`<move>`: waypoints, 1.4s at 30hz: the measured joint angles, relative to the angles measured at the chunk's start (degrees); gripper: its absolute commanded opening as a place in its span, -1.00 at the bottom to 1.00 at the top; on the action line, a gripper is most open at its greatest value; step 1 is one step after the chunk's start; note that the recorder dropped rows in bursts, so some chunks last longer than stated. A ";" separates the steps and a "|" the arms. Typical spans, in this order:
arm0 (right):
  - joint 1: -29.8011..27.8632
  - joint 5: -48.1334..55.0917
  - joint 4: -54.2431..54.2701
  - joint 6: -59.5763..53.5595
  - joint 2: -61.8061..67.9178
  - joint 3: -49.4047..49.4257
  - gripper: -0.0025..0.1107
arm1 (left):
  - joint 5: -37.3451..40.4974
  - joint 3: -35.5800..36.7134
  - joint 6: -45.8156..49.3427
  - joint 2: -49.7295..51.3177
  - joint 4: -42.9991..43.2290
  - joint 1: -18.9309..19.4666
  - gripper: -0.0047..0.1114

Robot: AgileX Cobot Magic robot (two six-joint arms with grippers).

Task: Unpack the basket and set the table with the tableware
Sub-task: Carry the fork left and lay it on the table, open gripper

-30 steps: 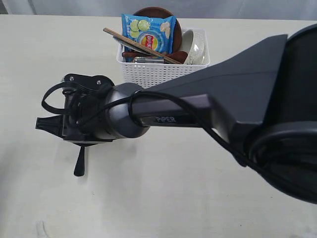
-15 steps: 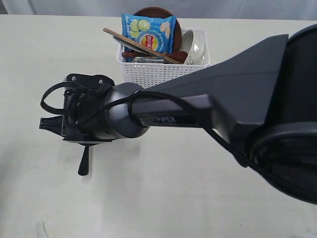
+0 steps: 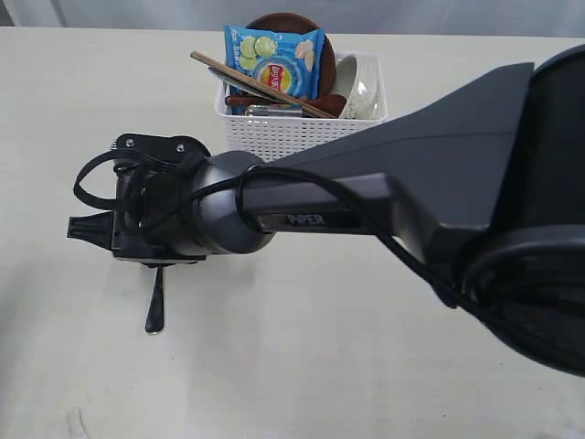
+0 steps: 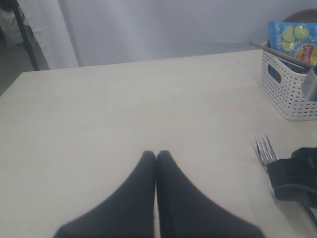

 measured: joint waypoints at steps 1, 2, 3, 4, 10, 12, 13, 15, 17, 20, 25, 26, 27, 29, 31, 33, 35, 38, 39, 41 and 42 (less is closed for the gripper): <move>0.00 -0.14 0.00 0.00 0.00 0.00 -0.14 | 0.00 0.00 0.00 0.00 0.00 0.00 -0.92; 0.00 -0.25 0.28 0.00 0.00 0.00 -0.14 | 0.00 0.00 0.00 0.00 0.00 0.00 -0.92; 0.00 -0.25 0.64 0.00 0.00 -0.11 -0.14 | 0.00 0.00 0.00 0.00 0.00 0.00 -0.92; 0.00 -0.36 1.15 0.00 0.00 -0.11 -0.14 | 0.00 0.00 0.00 0.00 0.00 0.00 -0.92; -0.13 -0.36 5.55 -1.54 -0.33 -0.11 -0.14 | 0.00 0.00 0.00 0.00 0.00 0.00 -0.92; -0.13 -0.36 6.85 -2.44 -0.33 -0.11 -0.14 | 0.00 0.00 0.00 0.00 0.00 0.00 -0.92; -0.13 -0.36 7.36 -2.93 -0.45 -0.11 -0.14 | 0.00 0.00 0.00 0.00 0.00 0.00 -0.92; -0.13 -0.47 8.21 -3.88 -0.45 -0.11 -0.14 | 0.00 0.00 0.00 0.00 0.00 0.00 -0.92; 0.12 -0.44 8.61 -4.44 -0.54 -0.11 -0.14 | 0.00 0.00 0.00 0.00 0.00 0.00 -0.92; 0.75 -0.58 8.61 -4.80 -0.54 -0.11 -0.14 | 0.00 0.00 0.00 0.00 0.00 0.00 -0.92; 1.33 -0.70 9.20 -4.80 -0.54 -0.22 -0.14 | 0.00 0.00 0.00 0.00 0.00 0.00 -0.92; 1.33 -0.83 9.64 -4.80 -0.54 -0.22 -0.14 | 0.00 0.00 0.00 0.00 0.00 0.00 -0.92; 1.33 -0.94 10.16 -4.80 -0.54 -0.22 -0.14 | 0.00 0.00 0.00 0.00 0.00 0.00 -0.92; 1.33 -1.16 10.66 -4.94 -0.54 -0.30 -0.14 | 0.00 0.00 0.00 0.00 0.00 0.00 -0.92; 1.33 -1.16 10.89 -5.39 -0.54 -0.30 -0.14 | 0.00 0.00 0.00 0.00 0.00 -0.15 -0.92; 1.33 -1.20 11.03 -6.01 -0.54 -0.30 -0.14 | 0.00 0.00 0.00 0.00 0.00 -0.38 -0.92; 1.33 -1.20 11.16 -6.76 -0.67 -0.30 -0.14 | 0.00 0.00 0.00 0.00 0.00 -0.53 -0.92; 1.33 0.04 10.49 -6.99 -1.34 -0.30 -0.14 | 0.00 0.00 0.00 0.00 0.00 -0.53 -0.92; 1.33 0.82 10.15 -6.99 -1.66 -0.06 -0.14 | 0.00 0.00 0.00 0.00 0.00 -0.53 -0.92; 1.52 3.33 8.73 -7.57 -2.94 0.30 -0.14 | 0.00 0.00 0.00 0.00 0.00 -0.53 -0.92; 1.61 4.75 8.16 -8.10 -3.76 0.27 -0.14 | 0.00 0.00 0.00 0.00 0.00 -0.53 -0.92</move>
